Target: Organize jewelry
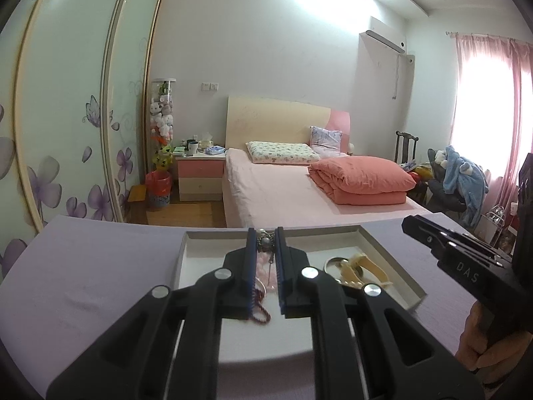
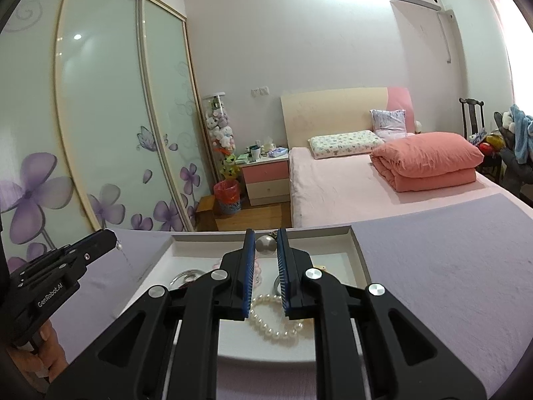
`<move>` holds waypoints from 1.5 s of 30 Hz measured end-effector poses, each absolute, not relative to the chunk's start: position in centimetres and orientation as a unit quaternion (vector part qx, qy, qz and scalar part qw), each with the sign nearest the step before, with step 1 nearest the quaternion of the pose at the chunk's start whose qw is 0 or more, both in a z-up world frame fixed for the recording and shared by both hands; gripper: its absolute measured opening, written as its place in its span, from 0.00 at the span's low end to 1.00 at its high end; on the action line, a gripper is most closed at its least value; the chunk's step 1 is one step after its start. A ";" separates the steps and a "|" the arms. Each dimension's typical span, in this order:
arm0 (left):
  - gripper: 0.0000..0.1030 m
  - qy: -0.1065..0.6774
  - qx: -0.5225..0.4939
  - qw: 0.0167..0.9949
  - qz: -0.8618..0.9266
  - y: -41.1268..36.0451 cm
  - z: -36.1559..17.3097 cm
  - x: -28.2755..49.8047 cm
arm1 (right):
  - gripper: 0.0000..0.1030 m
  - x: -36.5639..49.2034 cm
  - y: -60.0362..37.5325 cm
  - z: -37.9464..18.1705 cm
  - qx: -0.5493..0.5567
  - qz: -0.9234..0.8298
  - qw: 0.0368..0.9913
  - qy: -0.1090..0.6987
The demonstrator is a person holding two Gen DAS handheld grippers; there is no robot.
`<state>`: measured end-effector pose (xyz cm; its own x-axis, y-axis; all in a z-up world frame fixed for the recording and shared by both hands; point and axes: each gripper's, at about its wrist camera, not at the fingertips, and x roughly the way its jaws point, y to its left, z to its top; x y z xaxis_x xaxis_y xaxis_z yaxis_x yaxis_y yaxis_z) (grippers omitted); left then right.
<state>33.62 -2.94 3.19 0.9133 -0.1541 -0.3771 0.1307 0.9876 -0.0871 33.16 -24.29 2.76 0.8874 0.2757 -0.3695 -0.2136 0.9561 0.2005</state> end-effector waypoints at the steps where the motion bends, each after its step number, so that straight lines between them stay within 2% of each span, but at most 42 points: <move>1: 0.11 0.195 -0.029 0.978 -0.071 -3.1 2.9 34.2 | 0.14 33.5 -24.1 2.4 0.078 0.125 0.968 0.204; 10: 0.11 0.218 -0.040 0.973 -0.062 -3.1 -0.1 37.9 | 0.14 36.3 -23.8 -0.6 0.081 0.111 0.960 0.243; 26: 0.11 0.256 -0.046 0.964 -0.062 -3.2 -2.9 40.8 | 0.15 38.1 -23.6 -2.4 0.094 0.121 0.949 0.277; 27: 0.11 0.255 -0.048 0.964 -0.062 -3.2 -2.9 40.8 | 0.19 38.2 -23.6 -2.5 0.096 0.120 0.948 0.278; 28: 0.11 0.256 -0.047 0.964 -0.062 -3.2 -2.9 40.8 | 0.29 38.1 -23.7 -2.5 0.099 0.120 0.948 0.278; 30: 0.11 0.257 -0.047 0.963 -0.062 -3.2 -3.0 40.8 | 0.38 38.0 -23.9 -2.4 0.103 0.118 0.949 0.274; 35: 0.11 0.257 -0.046 0.964 -0.060 -3.2 -3.0 40.8 | 0.39 37.9 -23.9 -2.4 0.101 0.117 0.950 0.272; 38: 0.20 0.257 -0.045 0.963 -0.059 -3.3 -3.0 40.9 | 0.41 37.9 -23.9 -2.3 0.102 0.116 0.950 0.271; 39: 0.29 0.258 -0.045 0.963 -0.057 -3.3 -3.0 40.9 | 0.42 37.9 -23.9 -2.2 0.101 0.116 0.950 0.270; 40: 0.33 0.257 -0.046 0.964 -0.056 -3.3 -3.1 40.8 | 0.42 37.9 -24.0 -2.2 0.101 0.115 0.951 0.270; 45: 0.38 0.257 -0.047 0.964 -0.054 -3.4 -3.1 40.8 | 0.43 37.8 -24.0 -2.2 0.099 0.115 0.951 0.269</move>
